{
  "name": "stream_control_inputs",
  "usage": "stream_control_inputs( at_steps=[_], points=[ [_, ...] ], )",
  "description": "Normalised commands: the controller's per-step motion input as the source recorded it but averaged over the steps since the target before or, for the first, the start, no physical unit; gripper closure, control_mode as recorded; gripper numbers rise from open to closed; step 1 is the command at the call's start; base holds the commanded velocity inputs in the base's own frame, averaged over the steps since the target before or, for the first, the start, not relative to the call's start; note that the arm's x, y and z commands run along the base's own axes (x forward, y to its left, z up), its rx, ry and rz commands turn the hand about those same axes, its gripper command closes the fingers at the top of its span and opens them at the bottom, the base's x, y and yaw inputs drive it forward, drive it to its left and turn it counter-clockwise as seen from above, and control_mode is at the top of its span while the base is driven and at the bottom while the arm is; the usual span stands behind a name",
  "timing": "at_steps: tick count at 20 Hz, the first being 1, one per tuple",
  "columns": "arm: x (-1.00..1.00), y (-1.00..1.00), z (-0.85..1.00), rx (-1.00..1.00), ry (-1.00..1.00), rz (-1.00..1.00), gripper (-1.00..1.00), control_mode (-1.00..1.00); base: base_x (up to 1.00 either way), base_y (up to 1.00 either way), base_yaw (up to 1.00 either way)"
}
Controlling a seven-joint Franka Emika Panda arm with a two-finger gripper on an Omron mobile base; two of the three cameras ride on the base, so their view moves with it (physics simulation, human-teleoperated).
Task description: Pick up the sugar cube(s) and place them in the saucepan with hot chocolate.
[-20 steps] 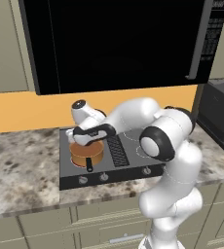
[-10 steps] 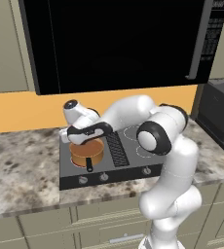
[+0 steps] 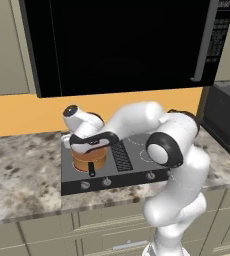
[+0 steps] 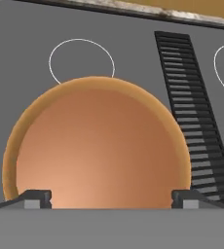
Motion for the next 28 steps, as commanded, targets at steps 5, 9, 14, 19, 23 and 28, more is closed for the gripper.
stream_control_inputs(
  at_steps=[5, 9, 14, 19, 23, 28],
  points=[
    [-0.6, -0.96, 0.0, 0.0, -0.03, -0.07, -1.0, -1.0, 0.0, 0.0, 0.0],
    [-0.43, -1.0, 0.13, 0.0, 0.0, -0.04, -1.0, -1.0, 0.0, 0.0, 0.0],
    [-0.38, -1.0, 0.43, 0.0, 0.0, -0.01, -1.0, -1.0, 0.0, 0.0, 0.0],
    [-0.3, -1.0, 0.38, 0.01, 0.0, 0.0, -1.0, -1.0, 0.0, 0.0, 0.0],
    [-0.21, -1.0, 0.19, 0.03, 0.0, 0.0, -1.0, -1.0, 0.0, 0.0, 0.0],
    [-0.15, -1.0, 0.01, 0.11, 0.0, 0.0, -1.0, -1.0, 0.0, 0.0, 0.0]
  ],
)
